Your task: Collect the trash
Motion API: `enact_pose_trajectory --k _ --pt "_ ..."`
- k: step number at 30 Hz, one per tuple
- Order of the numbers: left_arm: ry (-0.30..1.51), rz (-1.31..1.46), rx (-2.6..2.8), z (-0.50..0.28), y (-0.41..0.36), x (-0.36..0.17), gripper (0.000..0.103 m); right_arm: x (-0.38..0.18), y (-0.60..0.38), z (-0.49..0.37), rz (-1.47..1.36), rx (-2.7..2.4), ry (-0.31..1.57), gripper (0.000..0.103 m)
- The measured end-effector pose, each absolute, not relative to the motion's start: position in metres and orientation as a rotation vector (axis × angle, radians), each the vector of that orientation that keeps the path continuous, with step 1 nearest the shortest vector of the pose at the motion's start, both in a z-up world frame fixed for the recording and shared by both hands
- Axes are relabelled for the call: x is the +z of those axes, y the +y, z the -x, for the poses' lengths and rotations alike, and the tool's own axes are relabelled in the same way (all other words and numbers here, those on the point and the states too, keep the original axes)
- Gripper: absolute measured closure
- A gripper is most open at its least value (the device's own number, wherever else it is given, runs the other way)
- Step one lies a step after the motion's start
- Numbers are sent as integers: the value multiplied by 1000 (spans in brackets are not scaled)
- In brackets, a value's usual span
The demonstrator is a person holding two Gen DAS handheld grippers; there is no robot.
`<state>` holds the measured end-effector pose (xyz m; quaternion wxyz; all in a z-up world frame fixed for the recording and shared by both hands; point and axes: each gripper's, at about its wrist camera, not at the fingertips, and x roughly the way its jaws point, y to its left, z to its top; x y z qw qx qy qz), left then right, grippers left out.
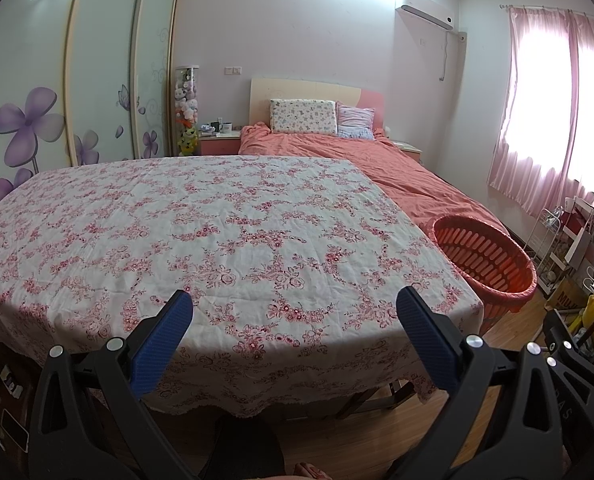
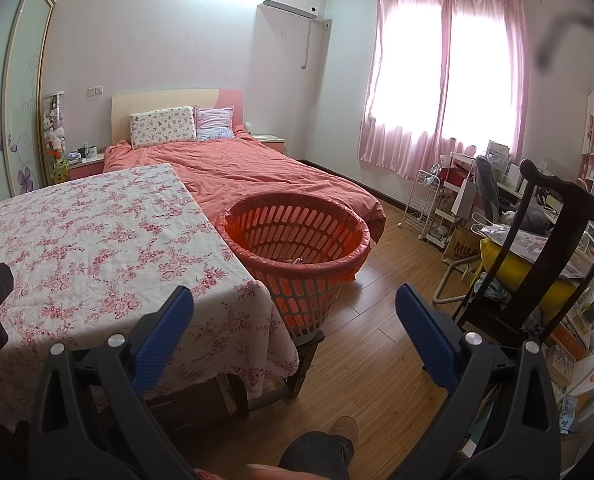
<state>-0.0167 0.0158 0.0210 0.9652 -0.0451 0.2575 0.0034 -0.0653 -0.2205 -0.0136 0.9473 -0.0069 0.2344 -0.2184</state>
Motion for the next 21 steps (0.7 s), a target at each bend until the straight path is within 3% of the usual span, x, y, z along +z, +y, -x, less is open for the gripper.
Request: enact_pose_trajectory --k 21 --pt "521 81 5 21 19 18 3 -14 -220 65 13 -444 477 4"
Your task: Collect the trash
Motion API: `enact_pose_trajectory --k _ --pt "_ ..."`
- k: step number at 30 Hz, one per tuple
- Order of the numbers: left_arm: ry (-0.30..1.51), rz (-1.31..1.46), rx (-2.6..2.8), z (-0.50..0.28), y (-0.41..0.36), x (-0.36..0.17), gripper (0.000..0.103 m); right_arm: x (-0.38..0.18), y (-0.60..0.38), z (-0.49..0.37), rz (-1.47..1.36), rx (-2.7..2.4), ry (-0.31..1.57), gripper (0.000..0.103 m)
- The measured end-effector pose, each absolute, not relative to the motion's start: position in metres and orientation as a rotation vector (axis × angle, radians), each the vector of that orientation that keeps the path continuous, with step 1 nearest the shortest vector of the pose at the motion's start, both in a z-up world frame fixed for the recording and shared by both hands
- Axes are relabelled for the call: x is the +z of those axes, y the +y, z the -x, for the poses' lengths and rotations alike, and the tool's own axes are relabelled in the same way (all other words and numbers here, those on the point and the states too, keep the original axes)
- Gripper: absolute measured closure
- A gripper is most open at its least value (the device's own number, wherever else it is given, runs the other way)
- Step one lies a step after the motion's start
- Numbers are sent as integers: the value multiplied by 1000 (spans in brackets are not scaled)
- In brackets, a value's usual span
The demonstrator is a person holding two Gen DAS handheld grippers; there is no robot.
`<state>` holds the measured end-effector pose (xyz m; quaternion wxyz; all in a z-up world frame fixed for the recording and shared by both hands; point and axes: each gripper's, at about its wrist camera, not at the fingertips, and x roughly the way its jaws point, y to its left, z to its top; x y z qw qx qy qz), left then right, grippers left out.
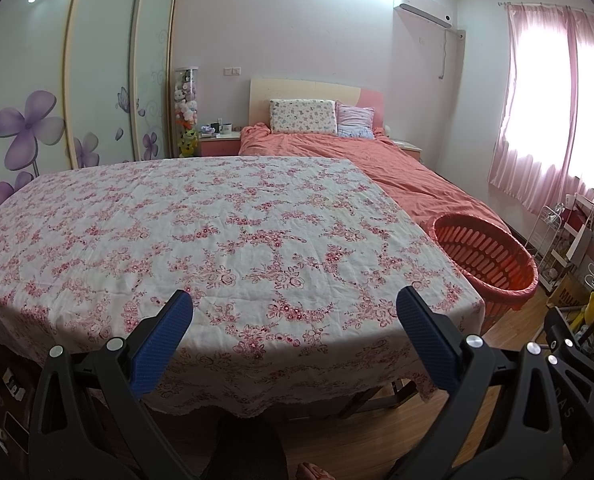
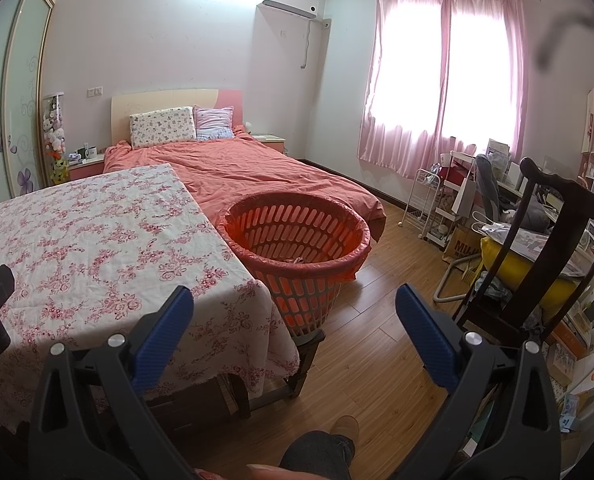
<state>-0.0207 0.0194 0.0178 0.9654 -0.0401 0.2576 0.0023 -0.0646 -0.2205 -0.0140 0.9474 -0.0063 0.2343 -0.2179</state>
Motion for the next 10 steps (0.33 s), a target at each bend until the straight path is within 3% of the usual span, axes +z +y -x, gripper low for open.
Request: enact_pose_trajectory --k 10 --pt "528 71 7 18 21 18 3 -14 -221 64 13 -444 478 4"
